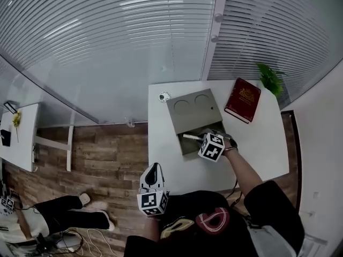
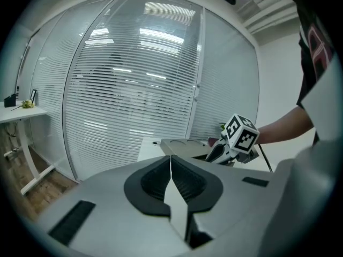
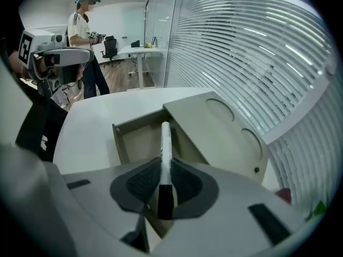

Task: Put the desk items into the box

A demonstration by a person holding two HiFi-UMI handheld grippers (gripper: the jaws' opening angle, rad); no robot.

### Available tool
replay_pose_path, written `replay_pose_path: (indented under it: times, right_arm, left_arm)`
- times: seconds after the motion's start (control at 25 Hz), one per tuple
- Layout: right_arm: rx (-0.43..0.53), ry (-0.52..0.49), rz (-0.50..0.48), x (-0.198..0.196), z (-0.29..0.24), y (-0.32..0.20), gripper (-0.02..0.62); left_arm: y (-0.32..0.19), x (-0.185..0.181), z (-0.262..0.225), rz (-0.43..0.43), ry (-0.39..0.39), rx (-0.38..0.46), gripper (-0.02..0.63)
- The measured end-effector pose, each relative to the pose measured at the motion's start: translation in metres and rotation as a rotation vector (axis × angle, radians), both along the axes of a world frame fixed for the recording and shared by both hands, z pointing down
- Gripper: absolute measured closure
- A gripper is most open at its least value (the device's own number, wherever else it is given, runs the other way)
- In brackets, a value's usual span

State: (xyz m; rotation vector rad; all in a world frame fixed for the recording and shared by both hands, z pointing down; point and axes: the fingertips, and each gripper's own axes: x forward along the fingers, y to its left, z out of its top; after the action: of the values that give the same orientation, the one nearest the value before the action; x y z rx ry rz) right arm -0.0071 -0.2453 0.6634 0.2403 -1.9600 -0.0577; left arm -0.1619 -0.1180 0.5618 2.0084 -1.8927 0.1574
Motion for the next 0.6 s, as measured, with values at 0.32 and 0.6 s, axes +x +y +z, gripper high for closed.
replay_pose_path:
  times: [0.32,0.6]
  right_arm:
    - [-0.007,-0.020,0.005,-0.007,0.008,-0.005,0.523]
    - [-0.013,-0.029,0.019,-0.012,0.014,-0.009,0.523]
  left_arm:
    - [-0.003,-0.004,0.003,-0.011,0.023,-0.012,0.586]
    - [-0.004,-0.007,0.004,-0.016,0.023,-0.015,0.586]
